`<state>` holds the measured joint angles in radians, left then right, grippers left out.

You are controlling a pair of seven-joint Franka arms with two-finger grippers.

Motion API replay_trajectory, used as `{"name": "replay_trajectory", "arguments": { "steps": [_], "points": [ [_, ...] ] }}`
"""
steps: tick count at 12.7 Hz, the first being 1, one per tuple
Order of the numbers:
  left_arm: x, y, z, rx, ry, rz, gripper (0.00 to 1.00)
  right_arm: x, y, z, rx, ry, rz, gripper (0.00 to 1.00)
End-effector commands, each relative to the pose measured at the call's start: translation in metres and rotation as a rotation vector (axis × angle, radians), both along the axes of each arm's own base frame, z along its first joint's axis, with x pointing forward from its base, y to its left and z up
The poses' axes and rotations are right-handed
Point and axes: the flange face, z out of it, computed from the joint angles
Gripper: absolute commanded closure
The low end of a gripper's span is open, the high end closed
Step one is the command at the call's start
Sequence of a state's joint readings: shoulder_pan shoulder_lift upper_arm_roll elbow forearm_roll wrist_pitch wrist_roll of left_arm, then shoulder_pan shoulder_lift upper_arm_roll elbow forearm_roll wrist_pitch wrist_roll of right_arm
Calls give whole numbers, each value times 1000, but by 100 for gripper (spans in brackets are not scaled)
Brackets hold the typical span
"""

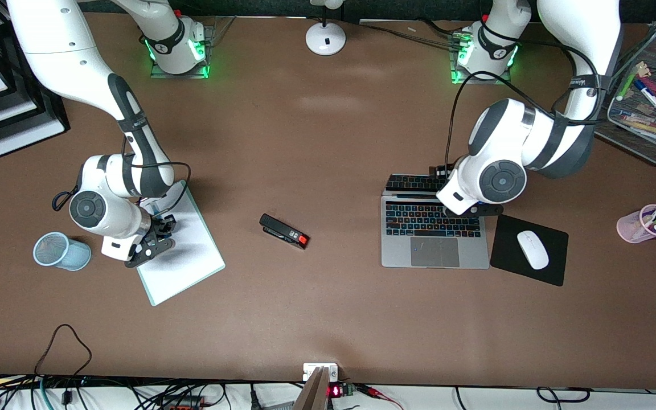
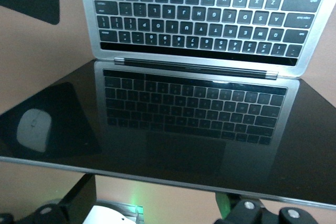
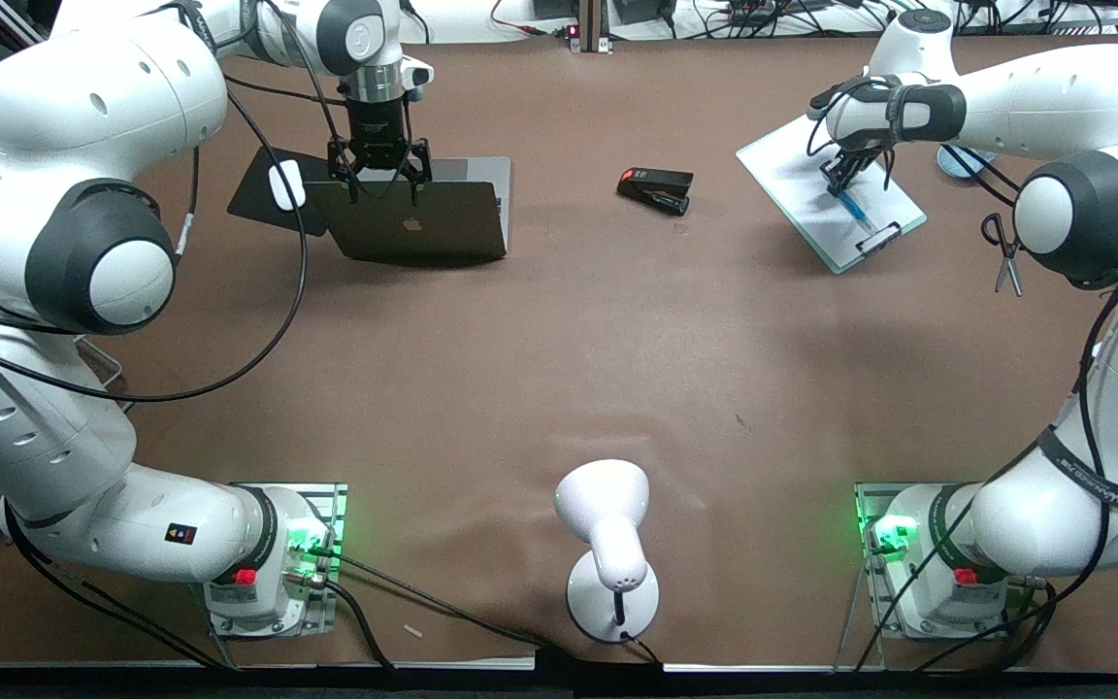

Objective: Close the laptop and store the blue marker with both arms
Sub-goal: 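Lift the marker toward the cup while the left gripper pushes the laptop lid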

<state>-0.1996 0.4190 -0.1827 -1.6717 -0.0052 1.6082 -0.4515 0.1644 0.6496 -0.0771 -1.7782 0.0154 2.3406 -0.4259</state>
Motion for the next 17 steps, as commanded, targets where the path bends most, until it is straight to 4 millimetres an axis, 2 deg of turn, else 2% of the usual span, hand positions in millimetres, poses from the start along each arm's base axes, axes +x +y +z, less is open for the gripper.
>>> {"name": "replay_trajectory", "arguments": {
  "steps": [1,3,5,7,9,10,12,14,15,17],
  "points": [
    [7,-10,-7,-23,-24,1,0,2,3,9,13,-21,7,95],
    [12,-11,-9,-35,-52,5,0,12,0,42,18,-88,16,95],
    [22,-14,-4,-62,-69,21,0,23,0,96,28,-181,68,95],
    [29,-15,-9,-84,-66,38,0,25,-1,149,29,-256,152,95],
    [34,-18,-16,-95,-85,43,0,24,-2,193,22,-319,303,95],
    [35,-18,-19,-96,-88,44,0,23,-7,208,15,-336,368,95],
    [36,-16,-19,-104,-86,54,0,22,-40,231,-6,-363,498,95],
    [41,-16,-17,-114,-100,60,0,18,-52,256,8,-406,641,95],
    [44,-15,-20,-120,-109,56,0,17,-62,264,26,-425,698,95],
    [49,-17,-28,-169,-127,18,0,12,-95,261,85,-437,732,95]
  ]
}}
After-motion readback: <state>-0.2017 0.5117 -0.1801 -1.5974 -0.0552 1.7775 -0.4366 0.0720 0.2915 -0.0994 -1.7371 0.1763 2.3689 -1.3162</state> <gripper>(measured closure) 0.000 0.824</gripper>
